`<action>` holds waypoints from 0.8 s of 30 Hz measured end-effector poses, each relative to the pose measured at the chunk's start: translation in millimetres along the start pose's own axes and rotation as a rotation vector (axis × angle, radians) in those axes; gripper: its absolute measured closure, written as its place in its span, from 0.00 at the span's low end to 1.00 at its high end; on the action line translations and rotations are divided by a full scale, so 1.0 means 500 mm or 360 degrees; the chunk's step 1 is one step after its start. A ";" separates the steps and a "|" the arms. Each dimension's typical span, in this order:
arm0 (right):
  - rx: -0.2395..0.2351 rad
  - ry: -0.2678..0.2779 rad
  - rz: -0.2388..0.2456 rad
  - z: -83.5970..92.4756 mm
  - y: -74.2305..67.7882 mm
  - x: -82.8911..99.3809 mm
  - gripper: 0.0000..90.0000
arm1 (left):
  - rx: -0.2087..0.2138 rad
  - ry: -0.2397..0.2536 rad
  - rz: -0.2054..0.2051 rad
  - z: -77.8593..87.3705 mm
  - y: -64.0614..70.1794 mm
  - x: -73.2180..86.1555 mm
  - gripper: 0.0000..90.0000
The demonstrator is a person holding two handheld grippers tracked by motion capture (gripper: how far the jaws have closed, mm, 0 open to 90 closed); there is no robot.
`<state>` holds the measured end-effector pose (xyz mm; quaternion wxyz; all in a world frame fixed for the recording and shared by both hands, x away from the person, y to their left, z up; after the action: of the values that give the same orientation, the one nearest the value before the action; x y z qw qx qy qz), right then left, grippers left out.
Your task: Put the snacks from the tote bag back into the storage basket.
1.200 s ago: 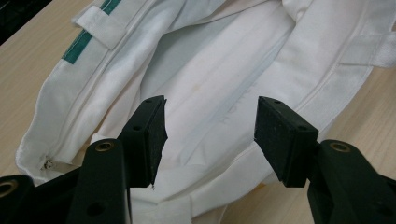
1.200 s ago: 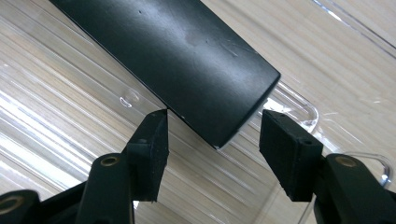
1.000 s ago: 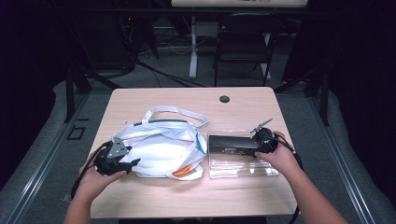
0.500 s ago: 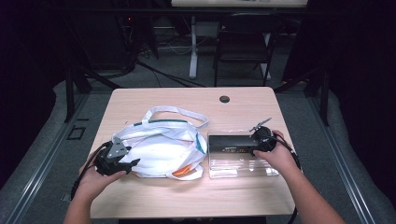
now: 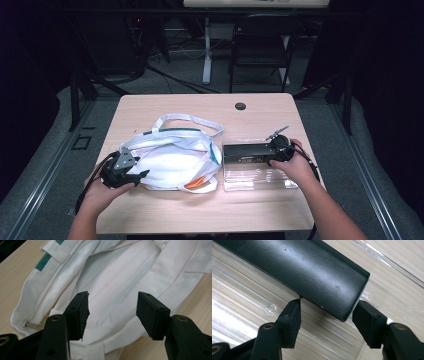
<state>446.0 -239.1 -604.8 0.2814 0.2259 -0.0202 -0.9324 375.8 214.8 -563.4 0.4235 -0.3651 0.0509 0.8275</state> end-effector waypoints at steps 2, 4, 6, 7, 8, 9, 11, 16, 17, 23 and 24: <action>0.0010 0.0001 -0.0008 -0.001 0.000 0.000 0.45 | 0.0000 0.0000 0.0001 0.000 0.000 0.000 0.49; -0.0002 0.0013 -0.0022 -0.003 -0.002 -0.002 0.45 | 0.0000 0.0000 -0.0002 0.000 -0.001 0.000 0.49; -0.0001 0.0012 -0.0026 -0.003 -0.003 -0.002 0.45 | 0.0000 0.0000 -0.0001 0.000 -0.001 0.001 0.49; -0.0011 0.0027 -0.0038 -0.005 -0.004 -0.003 0.45 | 0.0004 -0.0004 -0.0002 0.001 -0.001 0.001 0.49; 0.0002 0.0003 -0.0022 -0.003 -0.001 -0.001 0.45 | 0.0004 -0.0003 -0.0002 0.001 -0.001 0.001 0.49; 0.0001 0.0003 -0.0023 -0.002 0.000 0.000 0.45 | 0.0004 -0.0002 -0.0002 0.001 -0.001 0.001 0.49; -0.0008 0.0017 -0.0035 -0.003 -0.002 -0.001 0.45 | -0.0002 0.0005 0.0002 0.001 -0.001 0.001 0.49; -0.0008 0.0013 -0.0019 0.002 -0.003 0.002 0.44 | -0.0004 0.0003 0.0003 0.001 -0.002 0.001 0.49; -0.0016 0.0017 -0.0019 0.004 -0.004 0.002 0.44 | -0.0003 0.0003 0.0003 0.001 -0.001 0.001 0.49; -0.0029 0.0033 -0.0018 0.018 -0.006 0.005 0.44 | -0.0006 0.0001 0.0002 0.001 -0.002 0.002 0.49; -0.0030 0.0055 -0.0034 0.019 -0.007 0.005 0.44 | -0.0008 0.0000 0.0002 0.001 -0.003 0.002 0.49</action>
<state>438.4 -238.1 -597.9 0.2739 0.2396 -0.0042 -0.9314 375.9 216.6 -563.2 0.4221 -0.3661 0.0491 0.8279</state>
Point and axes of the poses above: each handheld gripper's, and its own axes: z roughly backward along the jaws, x roughly out of its underside, y roughly to its right, the point moved 9 cm from there along -z, roughly forward along the jaws
